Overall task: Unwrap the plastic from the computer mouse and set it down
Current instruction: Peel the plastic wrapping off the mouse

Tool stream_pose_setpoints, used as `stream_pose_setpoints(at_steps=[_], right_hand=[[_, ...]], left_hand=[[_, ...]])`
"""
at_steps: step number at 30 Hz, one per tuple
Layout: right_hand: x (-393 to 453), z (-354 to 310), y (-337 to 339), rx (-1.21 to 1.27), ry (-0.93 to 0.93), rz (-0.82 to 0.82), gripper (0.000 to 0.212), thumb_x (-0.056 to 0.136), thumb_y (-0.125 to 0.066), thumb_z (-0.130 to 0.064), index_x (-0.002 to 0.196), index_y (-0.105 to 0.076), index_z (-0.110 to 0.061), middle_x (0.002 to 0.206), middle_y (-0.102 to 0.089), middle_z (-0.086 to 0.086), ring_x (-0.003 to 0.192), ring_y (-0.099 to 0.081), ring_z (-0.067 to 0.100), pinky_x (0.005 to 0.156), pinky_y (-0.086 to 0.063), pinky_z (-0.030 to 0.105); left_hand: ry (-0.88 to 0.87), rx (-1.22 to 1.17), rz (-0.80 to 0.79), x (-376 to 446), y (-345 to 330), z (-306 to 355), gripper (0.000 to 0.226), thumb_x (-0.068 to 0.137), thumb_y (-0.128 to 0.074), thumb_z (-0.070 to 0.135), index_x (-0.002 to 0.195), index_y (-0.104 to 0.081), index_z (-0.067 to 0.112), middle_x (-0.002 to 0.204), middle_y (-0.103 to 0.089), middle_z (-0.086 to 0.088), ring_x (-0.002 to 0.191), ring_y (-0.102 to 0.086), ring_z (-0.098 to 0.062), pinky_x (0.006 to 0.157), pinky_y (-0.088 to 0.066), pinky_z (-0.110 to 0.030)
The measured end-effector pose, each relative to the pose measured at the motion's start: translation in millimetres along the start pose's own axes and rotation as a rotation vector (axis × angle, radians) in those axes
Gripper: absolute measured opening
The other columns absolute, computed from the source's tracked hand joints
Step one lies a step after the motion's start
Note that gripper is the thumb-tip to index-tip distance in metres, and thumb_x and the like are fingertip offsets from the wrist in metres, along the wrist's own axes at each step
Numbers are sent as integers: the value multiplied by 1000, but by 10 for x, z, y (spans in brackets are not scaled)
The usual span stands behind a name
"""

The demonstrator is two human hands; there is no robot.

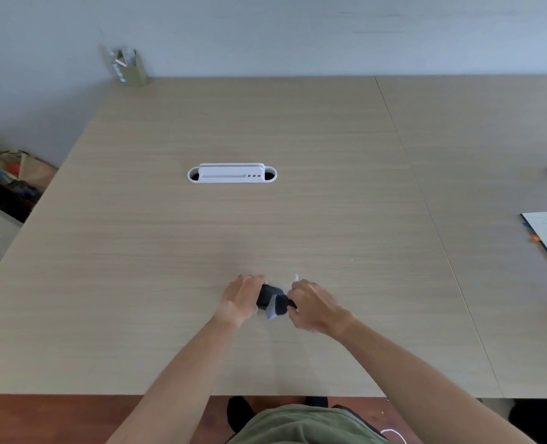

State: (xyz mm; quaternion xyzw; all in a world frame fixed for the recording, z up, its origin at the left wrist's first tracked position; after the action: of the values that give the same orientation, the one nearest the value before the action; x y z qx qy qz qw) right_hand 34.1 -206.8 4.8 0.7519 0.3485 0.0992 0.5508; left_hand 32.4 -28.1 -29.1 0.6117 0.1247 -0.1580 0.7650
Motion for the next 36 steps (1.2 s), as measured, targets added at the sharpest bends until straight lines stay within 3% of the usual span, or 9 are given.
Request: stream_pose_setpoints(at_steps=[5, 11, 16, 18, 22, 24, 29, 32, 36], right_hand=[[87, 207, 81, 113, -293, 302, 18, 88, -51, -15, 82, -61, -2, 89, -61, 11, 88, -54, 26, 76, -46, 36], [14, 11, -20, 45, -22, 22, 17, 84, -52, -16, 78, -60, -3, 86, -60, 12, 85, -57, 28, 76, -48, 36], [38, 235, -22, 25, -313, 234, 19, 87, -49, -14, 87, -62, -1, 95, -62, 12, 94, -55, 28, 80, -44, 36], [16, 236, -12, 36, -237, 266, 17, 86, -51, -15, 86, -63, -2, 92, -62, 11, 91, -54, 27, 80, -47, 37], [111, 6, -38, 26, 39, 126, 14, 84, -52, -14, 83, -62, -3, 86, -58, 9, 85, -53, 26, 80, -49, 39], [205, -20, -35, 1, 29, 143, 15, 86, -51, -12, 85, -62, -2, 90, -59, 11, 88, -53, 28, 82, -48, 40], [215, 239, 91, -85, -268, 200, 19, 84, -45, -6, 90, -63, -2, 98, -60, 12, 96, -53, 29, 85, -43, 36], [201, 165, 88, 16, -181, 246, 17, 86, -48, -12, 87, -63, -3, 94, -60, 11, 91, -53, 26, 81, -44, 35], [251, -178, -18, 92, -40, 53, 18, 85, -48, -14, 82, -61, -2, 91, -59, 10, 87, -52, 25, 74, -41, 30]], left_hand=[[61, -27, -86, -8, -5, 5, 58, 70, -79, 14, 123, -54, 17, 114, -62, -7, 107, -58, -28, 82, -51, -37], [82, -152, -32, -26, 19, 21, 50, 63, -82, 23, 107, -58, 13, 102, -66, -8, 97, -63, -29, 76, -54, -37], [137, -219, 1, -81, -5, -15, 53, 61, -82, 32, 106, -59, 13, 96, -68, -9, 92, -63, -30, 76, -52, -36], [141, -233, 6, -88, -19, -9, 54, 62, -81, 33, 107, -59, 13, 97, -68, -9, 93, -63, -30, 75, -52, -36], [152, -240, 1, -96, -8, -1, 54, 61, -83, 32, 105, -59, 12, 97, -68, -9, 92, -63, -29, 75, -53, -36], [156, -241, -1, -96, -10, -1, 56, 62, -82, 32, 108, -58, 12, 100, -68, -9, 95, -63, -29, 77, -53, -36], [179, -224, 12, -125, -48, 13, 63, 68, -81, 31, 122, -55, 11, 110, -64, -13, 105, -58, -32, 89, -50, -38], [195, -243, 19, -141, -68, 11, 62, 70, -80, 30, 123, -54, 9, 111, -62, -15, 107, -57, -33, 89, -49, -37], [174, -227, 43, -143, -55, 20, 49, 71, -79, 29, 110, -57, 7, 101, -67, -12, 100, -61, -31, 79, -44, -32]])
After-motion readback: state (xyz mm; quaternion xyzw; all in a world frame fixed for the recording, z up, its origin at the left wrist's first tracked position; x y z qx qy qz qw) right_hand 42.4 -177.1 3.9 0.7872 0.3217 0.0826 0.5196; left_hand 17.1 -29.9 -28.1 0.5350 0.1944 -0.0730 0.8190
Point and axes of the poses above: each hand's wrist, its own x-axis towards the middle knuckle, its own y-axis out of the back of the hand, z = x × y, the point moved 2 cm from there along x, towards the middle knuckle
